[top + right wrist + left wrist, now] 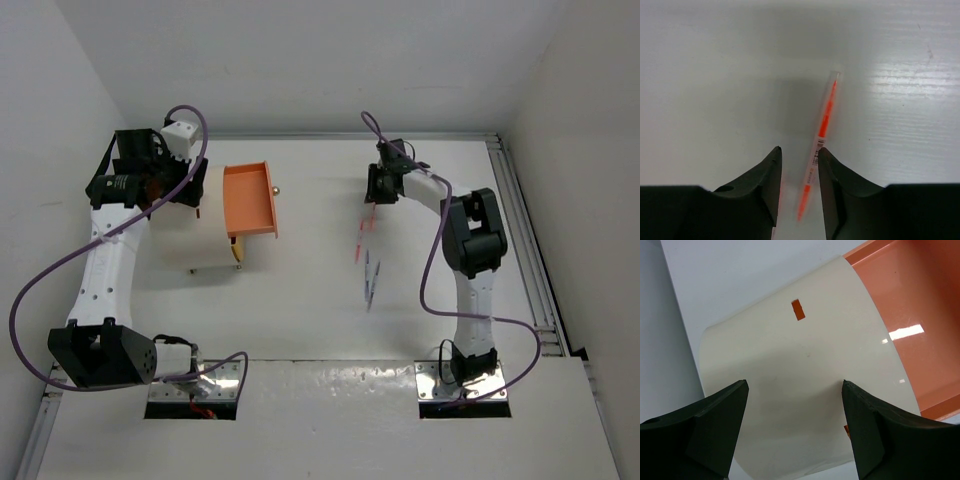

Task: Sort the stationery into containers
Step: Pick up the pen from the center of the board.

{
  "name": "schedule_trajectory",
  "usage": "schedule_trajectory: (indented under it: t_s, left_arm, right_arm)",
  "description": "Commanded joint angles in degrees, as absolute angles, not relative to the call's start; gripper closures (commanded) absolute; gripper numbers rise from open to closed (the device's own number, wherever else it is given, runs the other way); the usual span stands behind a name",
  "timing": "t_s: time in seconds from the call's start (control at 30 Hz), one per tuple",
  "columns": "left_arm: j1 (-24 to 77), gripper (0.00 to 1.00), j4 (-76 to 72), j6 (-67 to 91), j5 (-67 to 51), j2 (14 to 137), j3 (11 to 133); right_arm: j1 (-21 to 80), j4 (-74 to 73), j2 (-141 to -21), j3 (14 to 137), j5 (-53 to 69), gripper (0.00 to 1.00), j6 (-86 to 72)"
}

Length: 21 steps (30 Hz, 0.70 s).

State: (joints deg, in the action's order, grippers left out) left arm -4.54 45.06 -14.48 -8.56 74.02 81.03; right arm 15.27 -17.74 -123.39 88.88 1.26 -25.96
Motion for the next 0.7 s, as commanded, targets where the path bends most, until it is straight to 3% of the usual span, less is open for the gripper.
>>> schedule_trajectory:
  t_s: [0.0,0.37,0.53,0.67]
  left_arm:
    - [-4.4,0.18,45.5,-14.7,-7.3,73.7,80.1]
    - [-4.2,0.18,45.4,-14.0,-8.4,74.4,79.8]
    - [-4.2,0.18,46.0,-14.2,-8.1,74.1,80.2]
    - [-4.2,0.18,45.7,-14.1,-8.5,73.5,80.0]
  right_arm:
    - [15.7,-16.8,-125.6,90.6,-1.2,0.66,-27.3]
    - [15.6,-18.3,-125.8,88.3,-1.6,0.73,-27.2]
    - [15.6,-18.8,-124.0,86.6,-0.4,1.00,-25.1]
    - [15.6,-19.4,-119.7,88.0,3.6,1.00,-23.3]
